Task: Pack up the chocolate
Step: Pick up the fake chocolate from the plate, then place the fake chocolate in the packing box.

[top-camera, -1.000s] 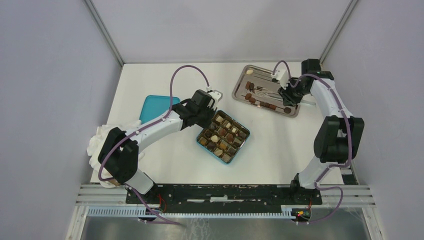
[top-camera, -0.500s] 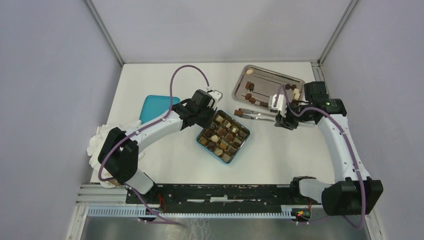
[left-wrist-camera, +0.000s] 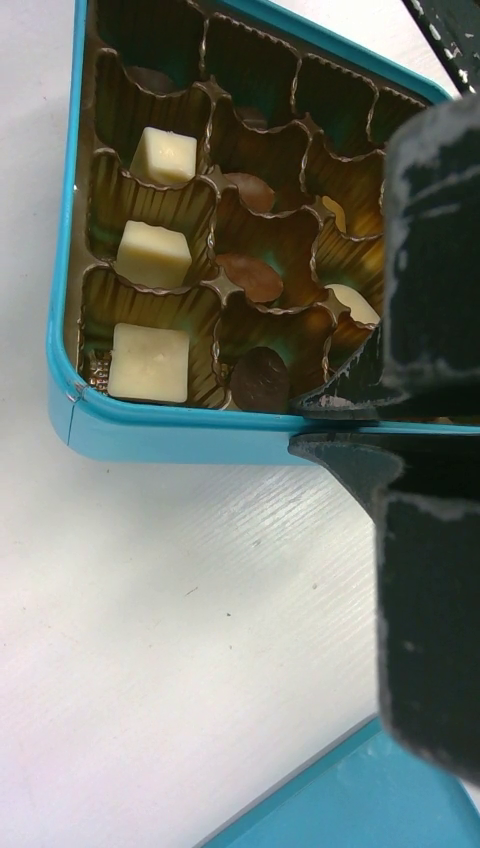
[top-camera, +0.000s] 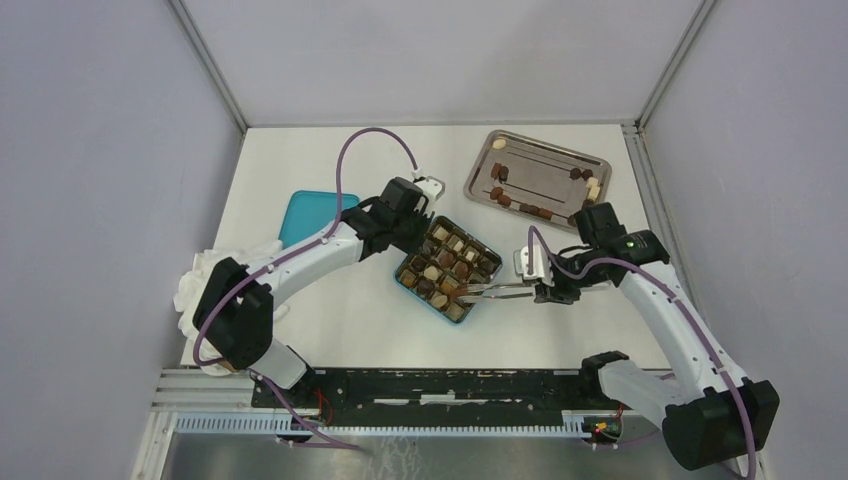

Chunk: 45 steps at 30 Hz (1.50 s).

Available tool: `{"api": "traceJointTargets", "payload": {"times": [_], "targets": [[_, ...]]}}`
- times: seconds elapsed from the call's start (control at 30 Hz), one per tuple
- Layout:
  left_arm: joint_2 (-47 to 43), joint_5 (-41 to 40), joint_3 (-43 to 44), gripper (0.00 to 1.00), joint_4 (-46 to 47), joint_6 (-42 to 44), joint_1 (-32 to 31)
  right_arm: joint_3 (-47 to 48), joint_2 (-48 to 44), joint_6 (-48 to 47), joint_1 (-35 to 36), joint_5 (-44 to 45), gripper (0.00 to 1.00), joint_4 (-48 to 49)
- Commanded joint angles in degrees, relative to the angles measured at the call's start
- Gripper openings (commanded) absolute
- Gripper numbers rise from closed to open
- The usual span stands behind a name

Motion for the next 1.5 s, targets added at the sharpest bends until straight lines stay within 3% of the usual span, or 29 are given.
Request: {"api": "traceJointTargets", "payload": {"times": [0.0,0.33,1.3,1.47], "targets": [[-3.2,1.3,1.0,0.02,5.3,1.1,-0.3,-1.5,-1.3,2.8,3.7,2.8,0.01,3.6],[-2.9,1.6,1.1,0.02,5.3,1.1,-0.3,-4.8,-1.0,10.7,12.7,11.2,0.04,10.7],[-3.0,1.9,1.1,0.02,5.2,1.1,-0.4,-4.8,-0.4,11.5,14.4,12.9,0.42,10.8],[-2.9,2.0,1.2,0.02,5.2,1.1,-0.4,-4.6,-0.3,11.5,14.5,12.6,0.44,10.7]]}}
